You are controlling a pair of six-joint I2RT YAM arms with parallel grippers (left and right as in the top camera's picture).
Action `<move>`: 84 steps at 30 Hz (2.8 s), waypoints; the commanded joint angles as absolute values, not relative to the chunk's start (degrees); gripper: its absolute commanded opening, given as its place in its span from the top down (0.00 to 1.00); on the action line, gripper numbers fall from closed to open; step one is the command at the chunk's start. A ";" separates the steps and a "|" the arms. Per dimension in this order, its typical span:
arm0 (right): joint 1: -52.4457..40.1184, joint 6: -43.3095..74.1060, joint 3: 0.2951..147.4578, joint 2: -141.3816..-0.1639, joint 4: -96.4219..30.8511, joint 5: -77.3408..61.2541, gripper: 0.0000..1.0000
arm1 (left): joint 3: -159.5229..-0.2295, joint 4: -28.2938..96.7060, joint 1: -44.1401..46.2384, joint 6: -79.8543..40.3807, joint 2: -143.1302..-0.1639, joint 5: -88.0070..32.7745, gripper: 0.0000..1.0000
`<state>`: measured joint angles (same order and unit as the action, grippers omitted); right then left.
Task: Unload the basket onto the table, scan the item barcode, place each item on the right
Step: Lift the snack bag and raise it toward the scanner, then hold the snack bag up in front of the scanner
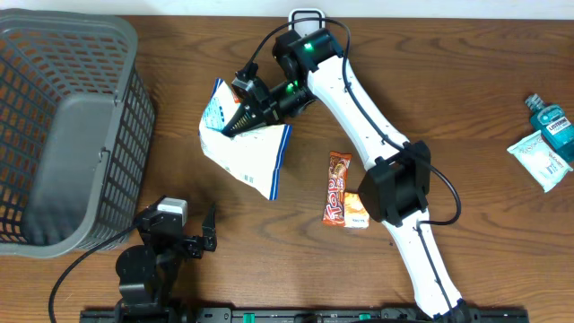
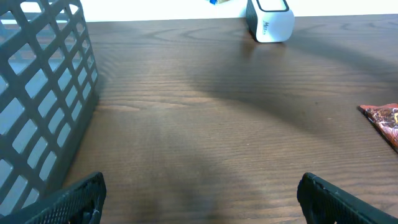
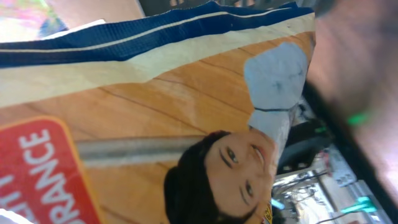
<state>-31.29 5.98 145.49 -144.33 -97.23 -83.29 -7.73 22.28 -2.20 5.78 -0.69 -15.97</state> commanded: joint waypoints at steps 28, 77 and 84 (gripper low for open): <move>-34.35 -0.12 146.45 -120.46 -95.46 -7.22 0.99 | -6.87 23.44 -2.33 5.26 -0.60 -15.77 0.02; -26.46 -19.20 145.71 -155.89 -7.60 17.85 0.99 | -6.87 23.44 -2.33 5.26 -0.60 -15.77 0.02; -26.37 -15.25 146.08 -147.30 -27.83 20.64 0.99 | -6.87 23.44 -2.33 5.26 -0.60 -15.77 0.02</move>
